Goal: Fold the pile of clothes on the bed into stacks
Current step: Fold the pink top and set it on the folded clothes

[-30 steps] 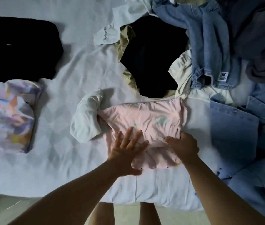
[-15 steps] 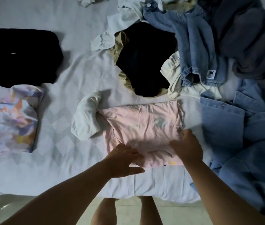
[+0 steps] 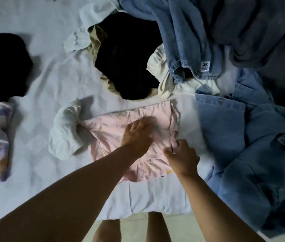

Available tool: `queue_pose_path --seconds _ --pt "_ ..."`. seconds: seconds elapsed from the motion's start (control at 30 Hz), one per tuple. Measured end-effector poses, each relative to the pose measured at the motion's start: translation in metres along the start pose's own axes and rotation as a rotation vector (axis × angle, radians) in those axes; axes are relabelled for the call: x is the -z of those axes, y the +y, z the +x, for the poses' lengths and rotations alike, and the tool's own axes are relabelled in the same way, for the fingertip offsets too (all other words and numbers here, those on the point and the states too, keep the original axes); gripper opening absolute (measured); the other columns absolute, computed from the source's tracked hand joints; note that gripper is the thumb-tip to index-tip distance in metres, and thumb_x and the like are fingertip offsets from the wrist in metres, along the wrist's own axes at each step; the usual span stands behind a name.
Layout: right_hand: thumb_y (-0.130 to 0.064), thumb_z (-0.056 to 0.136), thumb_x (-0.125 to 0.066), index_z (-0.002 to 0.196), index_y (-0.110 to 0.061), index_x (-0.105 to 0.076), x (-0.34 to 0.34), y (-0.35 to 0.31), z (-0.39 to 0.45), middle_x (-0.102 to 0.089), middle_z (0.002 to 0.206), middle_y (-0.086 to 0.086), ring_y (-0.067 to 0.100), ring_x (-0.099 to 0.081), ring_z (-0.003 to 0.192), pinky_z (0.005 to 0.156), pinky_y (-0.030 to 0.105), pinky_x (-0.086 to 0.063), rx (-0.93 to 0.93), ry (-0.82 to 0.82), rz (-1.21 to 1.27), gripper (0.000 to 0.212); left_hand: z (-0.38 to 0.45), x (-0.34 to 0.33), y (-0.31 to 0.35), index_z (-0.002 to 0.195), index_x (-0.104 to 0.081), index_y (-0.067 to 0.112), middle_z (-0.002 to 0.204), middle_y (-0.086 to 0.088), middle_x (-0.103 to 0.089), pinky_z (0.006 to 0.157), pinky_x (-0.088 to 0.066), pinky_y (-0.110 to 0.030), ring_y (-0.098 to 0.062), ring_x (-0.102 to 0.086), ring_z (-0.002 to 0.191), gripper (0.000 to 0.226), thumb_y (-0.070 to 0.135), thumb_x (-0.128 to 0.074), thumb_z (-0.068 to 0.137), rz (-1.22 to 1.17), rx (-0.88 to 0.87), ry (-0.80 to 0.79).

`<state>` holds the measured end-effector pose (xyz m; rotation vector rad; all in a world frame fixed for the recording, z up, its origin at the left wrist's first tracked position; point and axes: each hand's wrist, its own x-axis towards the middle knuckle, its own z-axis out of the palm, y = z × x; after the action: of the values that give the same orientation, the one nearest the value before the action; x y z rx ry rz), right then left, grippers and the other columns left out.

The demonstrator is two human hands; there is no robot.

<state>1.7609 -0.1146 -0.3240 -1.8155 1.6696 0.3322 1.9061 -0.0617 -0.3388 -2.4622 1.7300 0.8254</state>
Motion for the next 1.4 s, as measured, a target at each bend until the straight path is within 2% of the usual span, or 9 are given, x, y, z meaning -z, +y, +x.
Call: queue_pose_path --seconds 0.07,0.13,0.4,0.6,0.8,1.07,1.17,1.27,1.4 --pt "-0.033 0.081 -0.058 0.103 -0.015 -0.051 -0.002 -0.001 0.003 -0.064 0.101 0.009 0.032 -0.056 0.101 0.084 0.037 -0.038 0.014 -0.019 0.008 0.03 -0.005 -0.017 0.0 0.15 0.004 0.032 0.158 -0.001 0.017 0.114 0.006 -0.052 -0.023 0.013 0.145 0.064 0.045 -0.031 0.098 0.203 0.039 -0.113" --pt "-0.033 0.079 -0.061 0.105 -0.016 -0.053 -0.003 -0.003 0.005 -0.063 0.1 0.006 0.03 -0.057 0.099 0.084 0.036 -0.04 0.044 -0.034 0.061 0.032 -0.008 -0.025 -0.001 0.147 0.011 0.038 0.154 -0.002 0.028 0.111 0.014 -0.055 -0.027 0.026 0.141 0.063 0.05 -0.026 0.098 0.243 0.059 -0.138" --pt "-0.007 0.074 -0.073 0.12 0.0 -0.042 0.001 -0.028 0.013 -0.057 0.115 0.014 0.03 -0.055 0.108 0.076 0.02 -0.036 -0.035 -0.091 0.471 0.056 -0.012 0.002 -0.032 0.149 0.0 0.037 0.156 -0.007 0.021 0.113 0.013 -0.046 -0.034 0.022 0.141 0.07 0.053 -0.038 0.093 0.092 -0.07 -0.165" --pt "-0.001 0.069 -0.051 0.134 -0.023 -0.043 -0.004 -0.063 -0.013 -0.06 0.125 0.006 0.026 -0.058 0.107 0.098 0.042 -0.046 0.071 -0.161 0.537 0.069 -0.056 0.02 -0.074 0.15 0.007 0.022 0.157 -0.005 0.017 0.112 0.019 -0.039 -0.021 0.02 0.143 0.074 0.046 -0.038 0.096 0.133 0.195 -0.024" --pt "0.008 0.079 -0.046 0.143 -0.027 -0.037 -0.011 -0.111 -0.058 -0.05 0.139 -0.005 0.017 -0.046 0.127 0.094 0.015 -0.034 0.312 -0.204 0.421 0.073 -0.109 0.029 -0.139 0.15 0.007 0.018 0.158 -0.002 0.016 0.109 0.015 -0.057 -0.025 0.021 0.143 0.083 0.05 -0.043 0.093 0.29 0.44 -0.106" --pt "-0.024 0.087 -0.059 0.148 -0.024 -0.024 -0.055 -0.162 -0.106 -0.047 0.14 0.002 0.02 -0.046 0.125 0.098 0.029 -0.039 0.541 -0.475 -0.096 0.07 -0.139 0.038 -0.185 0.149 0.013 0.025 0.156 0.004 0.02 0.115 0.007 -0.047 -0.024 0.02 0.143 0.089 0.042 -0.052 0.09 0.133 0.304 -0.051" --pt "-0.04 0.091 -0.052 0.131 -0.017 -0.048 -0.059 -0.16 -0.108 -0.057 0.126 0.001 0.02 -0.052 0.116 0.092 0.028 -0.039 0.488 -0.373 -0.209 0.046 -0.14 0.036 -0.182 0.151 -0.014 0.016 0.159 -0.004 -0.005 0.115 -0.003 -0.049 -0.03 -0.002 0.146 0.083 0.028 -0.06 0.084 0.138 0.233 0.093" --pt "-0.031 0.09 -0.053 0.124 -0.015 -0.053 -0.059 -0.15 -0.095 -0.057 0.125 0.004 0.023 -0.053 0.115 0.09 0.029 -0.04 0.419 -0.203 -0.228 0.037 -0.14 0.023 -0.177 0.118 -0.064 0.008 0.129 -0.016 -0.057 0.102 -0.037 -0.047 -0.035 -0.046 0.123 0.051 0.017 -0.058 0.067 0.037 0.077 0.358" --pt "-0.018 0.085 -0.056 0.126 -0.011 -0.051 -0.056 -0.136 -0.073 -0.052 0.121 0.014 0.031 -0.05 0.111 0.085 0.034 -0.042 0.333 -0.044 -0.21 0.042 -0.138 0.012 -0.15 0.102 -0.069 0.011 0.097 -0.01 -0.065 0.065 -0.054 -0.032 -0.029 -0.063 0.083 0.035 0.024 -0.056 0.073 -0.2 0.013 0.374"
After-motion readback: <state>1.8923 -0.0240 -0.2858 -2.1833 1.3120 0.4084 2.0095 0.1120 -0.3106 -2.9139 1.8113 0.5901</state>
